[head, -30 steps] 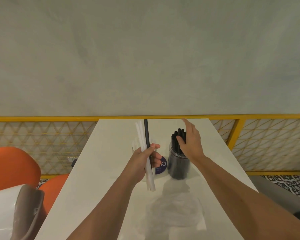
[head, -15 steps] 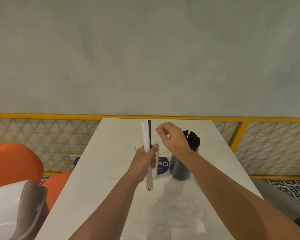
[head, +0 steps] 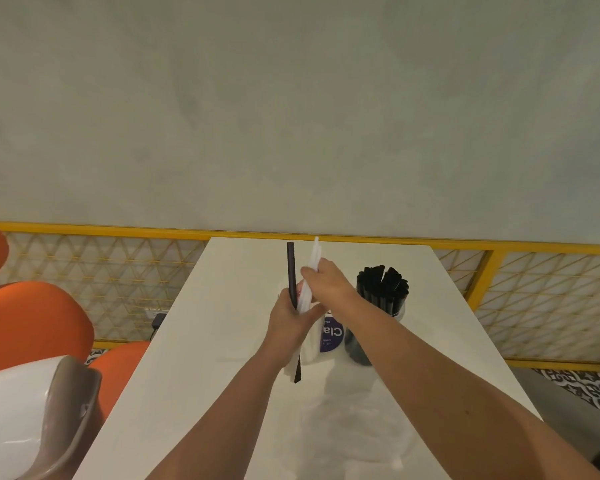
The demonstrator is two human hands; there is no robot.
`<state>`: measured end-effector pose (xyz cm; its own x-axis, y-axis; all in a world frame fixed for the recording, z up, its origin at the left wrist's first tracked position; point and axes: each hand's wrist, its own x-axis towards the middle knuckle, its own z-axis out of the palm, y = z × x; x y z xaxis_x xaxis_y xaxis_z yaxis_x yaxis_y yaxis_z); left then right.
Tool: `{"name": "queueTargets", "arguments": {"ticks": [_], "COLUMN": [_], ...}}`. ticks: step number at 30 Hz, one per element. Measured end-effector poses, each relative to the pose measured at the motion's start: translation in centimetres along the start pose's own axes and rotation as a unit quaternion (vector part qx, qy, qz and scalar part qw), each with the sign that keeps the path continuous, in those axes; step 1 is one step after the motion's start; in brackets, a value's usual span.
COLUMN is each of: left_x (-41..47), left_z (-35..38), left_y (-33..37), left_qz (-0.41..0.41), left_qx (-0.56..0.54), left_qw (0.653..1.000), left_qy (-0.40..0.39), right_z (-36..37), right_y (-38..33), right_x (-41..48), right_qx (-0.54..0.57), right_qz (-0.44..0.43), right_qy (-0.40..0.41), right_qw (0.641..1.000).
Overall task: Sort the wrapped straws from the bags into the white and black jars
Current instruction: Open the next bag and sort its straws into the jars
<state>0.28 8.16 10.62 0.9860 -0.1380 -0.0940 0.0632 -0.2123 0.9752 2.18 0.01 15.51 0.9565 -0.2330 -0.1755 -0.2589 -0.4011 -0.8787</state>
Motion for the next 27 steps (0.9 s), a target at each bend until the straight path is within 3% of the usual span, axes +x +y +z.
{"name": "queueTargets", "arguments": {"ticks": [3, 6, 14, 20, 27], "left_x": [0.1, 0.6, 2.3, 3.1, 3.4], "left_z": [-0.7, -2.0, -4.1, -3.5, -3.3], "left_y": [-0.4, -1.3, -1.9, -2.4, -2.6], "left_qz": [0.006, -0.012, -0.016, -0.050, -0.042], "left_qx": [0.002, -0.002, -0.035, -0.037, -0.033], "left_qw": [1.000, 0.999, 0.999, 0.998, 0.999], "left_qy": [-0.028, -0.038, 0.038, 0.009, -0.002], "right_z": [-0.6, -1.5, -1.8, -1.3, -0.8], "right_y": [0.0, -0.3, -0.2, -0.4, -0.7], "right_x": [0.2, 1.1, 3.2, 4.1, 5.0], "right_qx": [0.200, 0.292, 0.231, 0.191, 0.185], "right_qz": [0.047, 0.033, -0.095, -0.151, -0.157], "right_qy": [-0.004, 0.051, 0.144, 0.148, 0.111], "right_qw": [0.979, 0.955, 0.958, 0.959, 0.964]}}
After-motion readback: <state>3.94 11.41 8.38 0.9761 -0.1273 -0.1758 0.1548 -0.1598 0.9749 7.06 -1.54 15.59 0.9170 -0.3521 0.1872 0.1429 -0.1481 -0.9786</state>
